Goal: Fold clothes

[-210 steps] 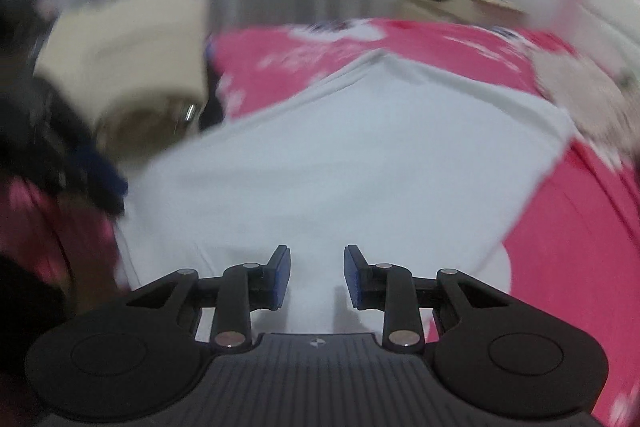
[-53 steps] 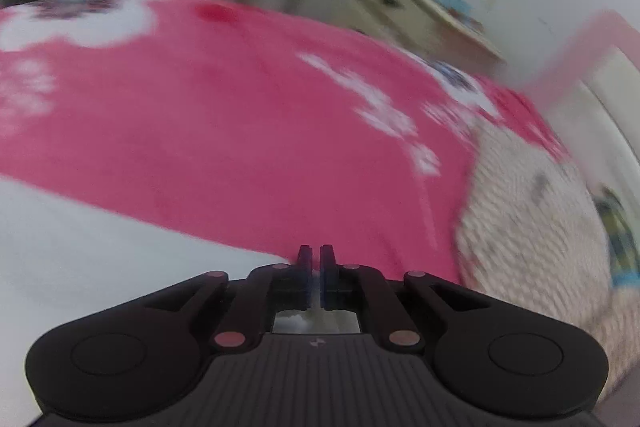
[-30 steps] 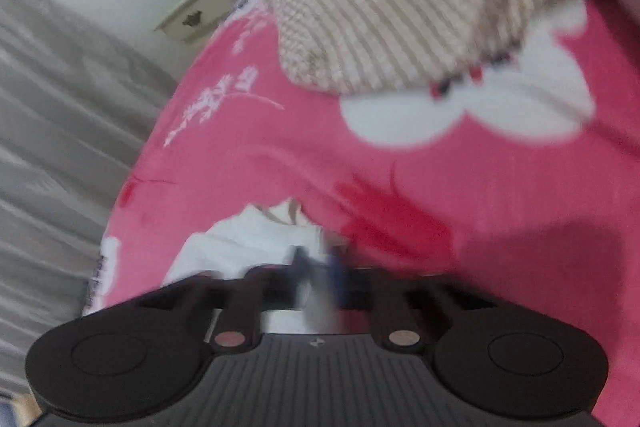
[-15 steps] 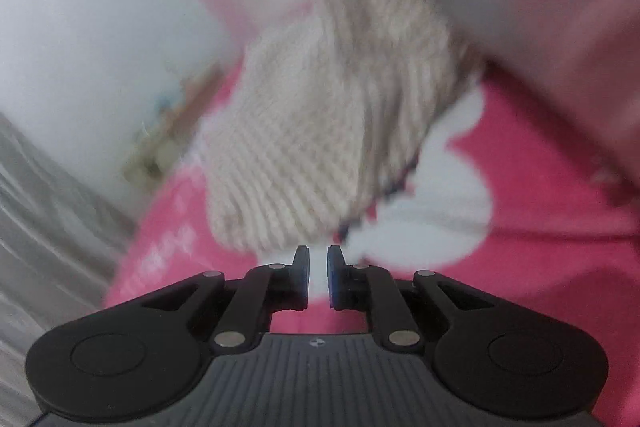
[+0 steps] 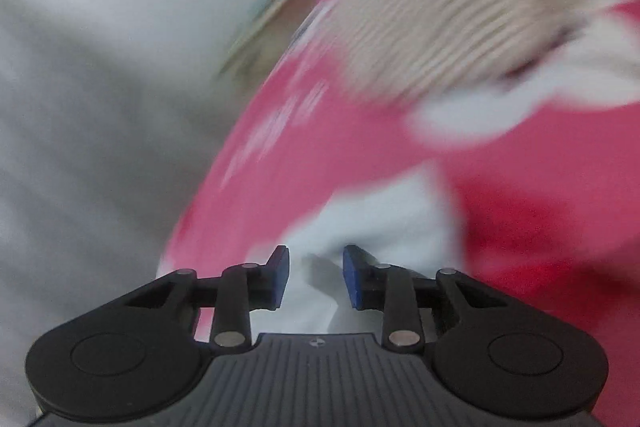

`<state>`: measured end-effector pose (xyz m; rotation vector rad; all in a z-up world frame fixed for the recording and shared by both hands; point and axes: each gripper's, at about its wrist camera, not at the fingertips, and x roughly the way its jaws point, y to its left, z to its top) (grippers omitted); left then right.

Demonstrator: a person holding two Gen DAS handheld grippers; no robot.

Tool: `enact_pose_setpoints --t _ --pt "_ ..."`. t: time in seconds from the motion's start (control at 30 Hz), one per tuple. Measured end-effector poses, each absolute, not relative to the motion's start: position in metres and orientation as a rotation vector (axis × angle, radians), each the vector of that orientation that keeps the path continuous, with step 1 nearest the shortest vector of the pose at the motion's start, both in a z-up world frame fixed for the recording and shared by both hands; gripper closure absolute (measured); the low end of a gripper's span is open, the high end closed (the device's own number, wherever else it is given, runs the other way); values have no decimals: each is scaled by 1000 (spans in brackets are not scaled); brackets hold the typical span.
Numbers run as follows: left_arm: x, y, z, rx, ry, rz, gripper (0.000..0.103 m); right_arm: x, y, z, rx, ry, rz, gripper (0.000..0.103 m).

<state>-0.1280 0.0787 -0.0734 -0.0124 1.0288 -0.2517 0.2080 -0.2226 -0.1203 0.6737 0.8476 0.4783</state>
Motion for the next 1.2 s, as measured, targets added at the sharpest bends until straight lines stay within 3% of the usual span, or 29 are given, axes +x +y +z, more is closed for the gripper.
enact_pose_setpoints --t 0.2,0.43,0.6,0.63,0.77,0.83,0.9,1.1,1.2 --pt "-127 96 -64 -162 1032 -245 52 180 -280 -53 650 730 495 62" --pt "-131 108 -45 -122 942 -209 52 83 -319 50 534 655 775 60" --pt "-110 113 -61 -95 969 -114 58 18 -323 81 535 659 846 60" --pt "-108 114 -64 -95 972 -101 64 8 -322 79 538 682 838 60" --pt "-108 117 -66 -111 951 -88 70 -27 -312 40 599 885 761 57" --pt "-111 118 -63 -120 933 -91 89 -46 -307 20 607 981 736 57" --pt "-113 120 -60 -149 918 -105 101 -67 -304 3 601 1062 711 57" --pt "-126 138 -40 -238 841 -91 103 -91 -290 -30 637 1134 682 57" --pt "-124 150 -46 -259 893 -16 103 -95 -286 -38 630 1142 676 57"
